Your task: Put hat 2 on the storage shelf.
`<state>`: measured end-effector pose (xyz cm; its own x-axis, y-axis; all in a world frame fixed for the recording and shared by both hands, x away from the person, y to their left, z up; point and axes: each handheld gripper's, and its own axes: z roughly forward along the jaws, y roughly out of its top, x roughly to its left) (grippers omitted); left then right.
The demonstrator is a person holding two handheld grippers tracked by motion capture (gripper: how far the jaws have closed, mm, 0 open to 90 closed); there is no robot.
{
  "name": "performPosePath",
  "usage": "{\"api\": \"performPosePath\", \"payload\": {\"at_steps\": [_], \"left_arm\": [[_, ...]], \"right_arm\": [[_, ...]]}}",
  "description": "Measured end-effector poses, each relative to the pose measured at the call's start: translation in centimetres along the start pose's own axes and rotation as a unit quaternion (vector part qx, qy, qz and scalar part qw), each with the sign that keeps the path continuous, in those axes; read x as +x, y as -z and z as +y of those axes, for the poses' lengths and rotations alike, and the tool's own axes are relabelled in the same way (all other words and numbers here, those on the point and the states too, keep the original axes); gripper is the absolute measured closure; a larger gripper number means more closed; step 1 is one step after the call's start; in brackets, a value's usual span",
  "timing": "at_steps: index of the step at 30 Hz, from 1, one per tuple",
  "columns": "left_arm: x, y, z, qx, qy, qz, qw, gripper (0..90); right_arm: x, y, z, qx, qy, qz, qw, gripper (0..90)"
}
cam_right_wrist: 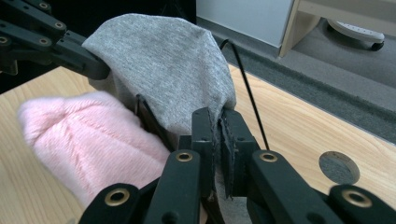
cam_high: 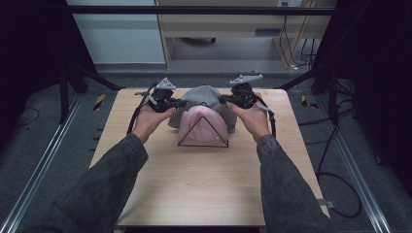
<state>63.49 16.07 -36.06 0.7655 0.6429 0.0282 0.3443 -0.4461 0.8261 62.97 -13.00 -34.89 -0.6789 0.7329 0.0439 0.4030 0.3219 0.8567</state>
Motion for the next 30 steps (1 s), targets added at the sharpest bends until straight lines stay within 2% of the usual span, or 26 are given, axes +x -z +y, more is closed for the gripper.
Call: {"api": "performPosePath", "payload": {"at_steps": [2,4,6,8,9,12,16,17,18,19,20,23,24,26,27,28,30], "left_arm": [[-0.1,0.0,-0.5,0.006,0.011,0.002,0.9999,86.8],[-0.1,0.0,-0.8,0.004,0.035,-0.005,0.9994,86.7],[-0.2,-0.1,-0.9,0.009,0.039,-0.006,0.9992,86.7],[-0.3,-0.3,-1.1,0.027,0.030,0.007,0.9992,86.6],[-0.2,-0.4,-1.3,0.025,0.037,0.020,0.9988,86.5],[-0.1,-0.3,-1.6,0.022,0.054,0.014,0.9982,84.6],[-0.3,-0.1,-1.7,0.034,0.034,0.032,0.9983,80.7],[-0.3,0.0,-2.0,0.040,0.034,0.051,0.9973,79.1],[-0.2,0.2,-2.3,0.036,0.043,0.055,0.9969,76.2],[-0.2,0.2,-2.3,0.036,0.043,0.055,0.9969,73.0],[-0.1,0.4,-2.7,0.023,0.066,0.051,0.9962,70.9],[-0.3,0.7,-2.8,0.024,0.063,0.055,0.9962,62.5],[-0.5,0.9,-2.8,0.027,0.055,0.060,0.9963,62.5],[-1.0,2.0,-2.6,0.023,0.049,0.080,0.9953,54.3],[-1.0,2.6,-2.4,0.017,0.054,0.092,0.9942,51.8],[-1.0,2.6,-2.4,0.017,0.054,0.092,0.9942,48.8],[-1.0,3.6,-2.1,0.006,0.071,0.096,0.9929,45.3]], "right_arm": [[0.3,0.0,-0.3,0.003,-0.001,-0.001,1.0000,84.9],[0.4,-0.2,-0.4,0.007,-0.001,-0.002,1.0000,84.7],[0.5,-0.2,-0.5,0.009,-0.003,-0.003,1.0000,84.4],[0.5,-0.4,-0.6,0.011,-0.003,-0.007,0.9999,83.4],[0.5,-0.5,-0.6,0.015,-0.006,-0.012,0.9998,80.1],[0.6,-0.4,-0.5,0.013,-0.013,-0.012,0.9998,73.3],[1.0,0.2,-0.9,0.010,-0.015,-0.018,0.9997,66.1],[1.0,0.4,-1.0,0.007,-0.015,-0.019,0.9997,64.5],[1.1,0.7,-1.1,0.006,-0.016,-0.020,0.9996,62.4],[1.1,0.7,-1.1,0.006,-0.016,-0.020,0.9996,62.4],[1.1,1.1,-1.4,0.004,-0.022,-0.024,0.9995,58.7],[1.2,1.5,-1.7,0.002,-0.025,-0.029,0.9993,56.4],[1.3,1.7,-1.9,0.001,-0.025,-0.031,0.9992,55.0],[1.4,2.5,-2.2,-0.007,-0.030,-0.039,0.9988,52.8],[1.5,2.8,-2.3,-0.009,-0.034,-0.039,0.9986,52.0],[1.5,2.8,-2.3,-0.009,-0.034,-0.039,0.9986,52.0],[1.6,3.7,-2.1,-0.015,-0.040,-0.042,0.9982,48.0]]}}
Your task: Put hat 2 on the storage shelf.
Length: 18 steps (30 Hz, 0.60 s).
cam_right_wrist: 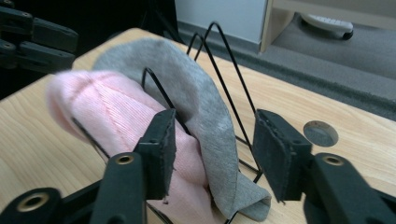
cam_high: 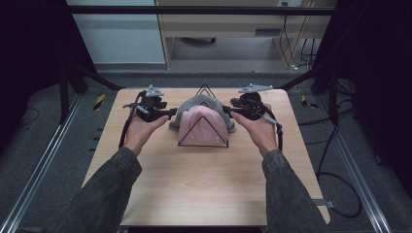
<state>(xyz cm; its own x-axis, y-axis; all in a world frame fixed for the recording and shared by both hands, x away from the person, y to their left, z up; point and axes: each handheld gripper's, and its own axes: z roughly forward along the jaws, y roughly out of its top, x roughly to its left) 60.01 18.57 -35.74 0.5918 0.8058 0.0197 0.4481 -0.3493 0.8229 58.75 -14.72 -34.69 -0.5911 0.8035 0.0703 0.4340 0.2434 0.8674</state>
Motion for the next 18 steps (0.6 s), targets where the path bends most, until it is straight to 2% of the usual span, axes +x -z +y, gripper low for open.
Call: {"api": "performPosePath", "payload": {"at_steps": [1,2,4,7,9,12,18], "left_arm": [[-0.1,0.5,0.2,-0.002,0.004,-0.001,1.0000,43.5],[-0.2,0.9,0.3,0.000,0.002,0.000,1.0000,43.5],[-1.0,2.5,0.5,0.003,-0.006,-0.011,0.9999,37.5],[-2.0,4.4,0.8,0.013,-0.028,-0.017,0.9994,31.7],[-2.6,5.5,0.9,0.007,-0.038,-0.022,0.9990,28.1],[-3.4,6.5,0.6,0.014,-0.042,-0.026,0.9987,21.6],[-4.2,7.8,-0.6,0.019,-0.049,-0.027,0.9983,14.1]], "right_arm": [[0.1,0.4,0.1,-0.003,-0.002,-0.001,1.0000,46.4],[0.1,0.4,0.1,-0.003,-0.002,-0.001,1.0000,46.4],[0.6,1.6,0.1,-0.008,-0.001,-0.003,1.0000,40.2],[1.0,2.6,0.2,-0.005,-0.002,-0.006,1.0000,30.8],[1.5,3.2,0.3,-0.001,-0.003,-0.007,1.0000,25.2],[2.3,4.0,0.5,0.004,-0.006,-0.005,1.0000,18.3],[3.8,5.1,0.9,-0.015,0.014,-0.001,0.9998,11.4]]}}
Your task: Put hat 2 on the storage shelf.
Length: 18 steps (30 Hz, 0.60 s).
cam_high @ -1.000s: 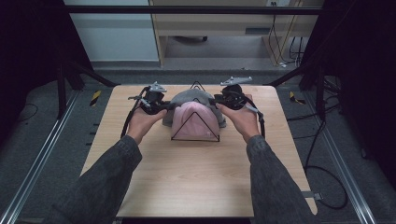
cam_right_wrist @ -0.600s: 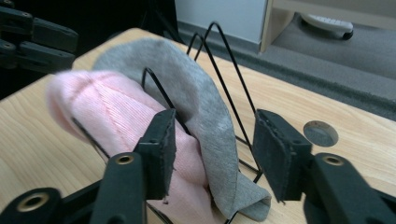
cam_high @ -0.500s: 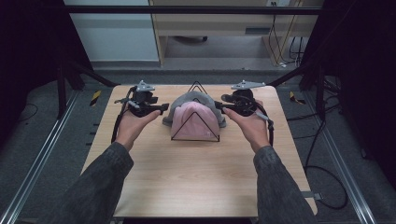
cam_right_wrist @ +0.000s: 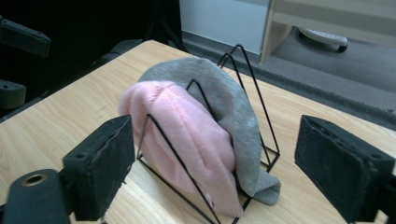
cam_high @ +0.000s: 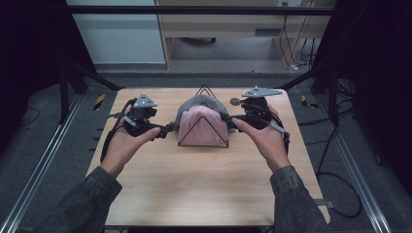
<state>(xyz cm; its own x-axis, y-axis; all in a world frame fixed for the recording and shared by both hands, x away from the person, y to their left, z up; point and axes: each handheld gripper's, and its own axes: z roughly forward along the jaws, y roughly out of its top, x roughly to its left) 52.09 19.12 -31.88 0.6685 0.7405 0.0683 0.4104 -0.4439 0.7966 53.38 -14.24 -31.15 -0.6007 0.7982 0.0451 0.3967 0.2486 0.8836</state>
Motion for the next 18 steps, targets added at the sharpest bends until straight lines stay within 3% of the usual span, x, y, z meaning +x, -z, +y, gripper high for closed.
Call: {"api": "performPosePath", "payload": {"at_steps": [3,7,11,16,18], "left_arm": [[-0.1,0.3,-0.6,-0.008,0.012,-0.005,0.9999,12.9],[-0.1,0.5,-1.7,-0.001,0.003,0.001,1.0000,11.4],[0.1,0.4,-2.9,0.003,0.010,-0.004,0.9999,9.8],[0.4,0.1,-5.2,0.007,0.003,-0.024,0.9997,6.5],[0.4,0.1,-5.5,0.009,0.004,-0.023,0.9997,6.5]], "right_arm": [[0.4,0.2,0.0,-0.001,0.006,0.006,1.0000,10.0],[0.8,0.8,-0.3,-0.003,0.018,0.006,0.9998,8.8],[0.7,1.3,-0.9,-0.003,0.021,0.001,0.9998,8.4],[-0.3,2.0,-2.5,0.006,0.014,-0.014,0.9998,7.3],[-0.5,2.2,-2.7,0.006,0.013,-0.017,0.9998,7.3]]}}
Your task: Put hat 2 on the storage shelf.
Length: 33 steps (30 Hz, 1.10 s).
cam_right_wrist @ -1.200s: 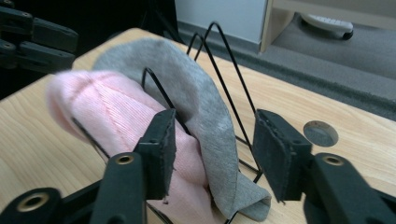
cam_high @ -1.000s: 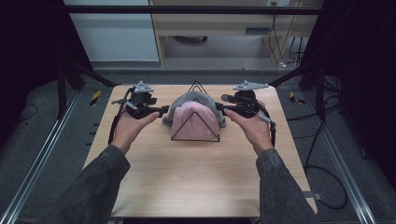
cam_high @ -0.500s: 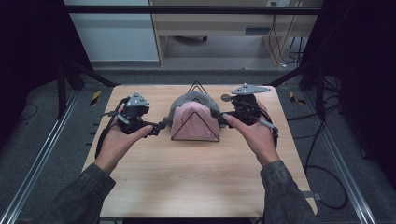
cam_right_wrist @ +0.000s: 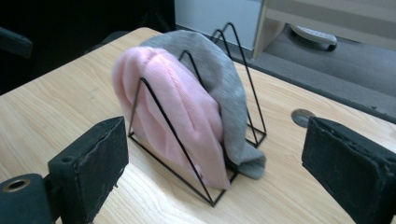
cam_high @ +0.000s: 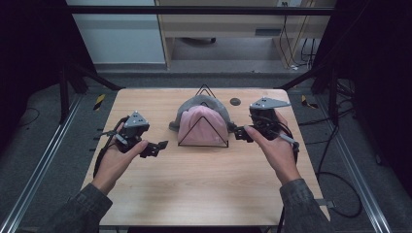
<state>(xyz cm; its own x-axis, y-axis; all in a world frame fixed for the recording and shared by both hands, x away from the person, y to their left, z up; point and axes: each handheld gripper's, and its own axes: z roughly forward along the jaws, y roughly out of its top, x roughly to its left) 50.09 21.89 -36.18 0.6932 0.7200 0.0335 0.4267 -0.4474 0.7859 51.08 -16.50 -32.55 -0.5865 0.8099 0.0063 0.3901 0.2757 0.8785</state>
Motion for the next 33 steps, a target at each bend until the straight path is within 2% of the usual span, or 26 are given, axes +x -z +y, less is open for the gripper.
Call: {"api": "performPosePath", "payload": {"at_steps": [5,8,13,14,16,18,21,22,23,29,33], "left_arm": [[0.3,0.3,-1.0,0.006,0.000,-0.002,1.0000,6.1],[0.4,0.2,-1.8,0.013,-0.004,0.002,0.9999,6.0],[0.4,-1.0,-3.9,0.035,-0.008,-0.004,0.9993,5.9],[0.4,-1.0,-3.9,0.035,-0.008,-0.004,0.9993,5.9],[0.4,-1.8,-5.1,0.038,-0.010,0.000,0.9992,6.1],[0.4,-2.0,-5.4,0.041,-0.010,-0.001,0.9991,6.3],[0.5,-2.9,-6.8,0.057,-0.011,-0.006,0.9983,6.3],[0.5,-2.9,-6.8,0.057,-0.011,-0.006,0.9983,6.3],[0.4,-3.1,-7.0,0.061,-0.012,-0.006,0.9980,6.3],[0.5,-4.2,-8.6,0.085,-0.016,-0.017,0.9961,6.2],[0.4,-5.2,-10.0,0.104,-0.014,-0.024,0.9942,6.5]], "right_arm": [[-0.7,1.0,-1.3,0.010,-0.001,-0.011,0.9999,7.3],[-1.0,1.3,-2.6,0.020,-0.005,-0.020,0.9996,11.2],[-1.4,1.4,-5.8,0.031,-0.016,-0.029,0.9990,14.2],[-1.4,1.4,-5.8,0.031,-0.016,-0.029,0.9990,14.2],[-1.7,1.0,-7.7,0.048,-0.017,-0.033,0.9982,16.0],[-1.7,0.8,-8.3,0.055,-0.020,-0.033,0.9978,16.0],[-1.9,0.1,-10.7,0.080,-0.026,-0.029,0.9960,16.0],[-1.9,0.1,-10.7,0.080,-0.026,-0.029,0.9960,16.0],[-1.9,-0.3,-11.7,0.092,-0.030,-0.027,0.9949,15.7],[-1.6,-1.3,-13.5,0.119,-0.026,-0.015,0.9925,15.7],[-1.2,-2.1,-14.9,0.141,-0.029,-0.002,0.9896,15.6]]}}
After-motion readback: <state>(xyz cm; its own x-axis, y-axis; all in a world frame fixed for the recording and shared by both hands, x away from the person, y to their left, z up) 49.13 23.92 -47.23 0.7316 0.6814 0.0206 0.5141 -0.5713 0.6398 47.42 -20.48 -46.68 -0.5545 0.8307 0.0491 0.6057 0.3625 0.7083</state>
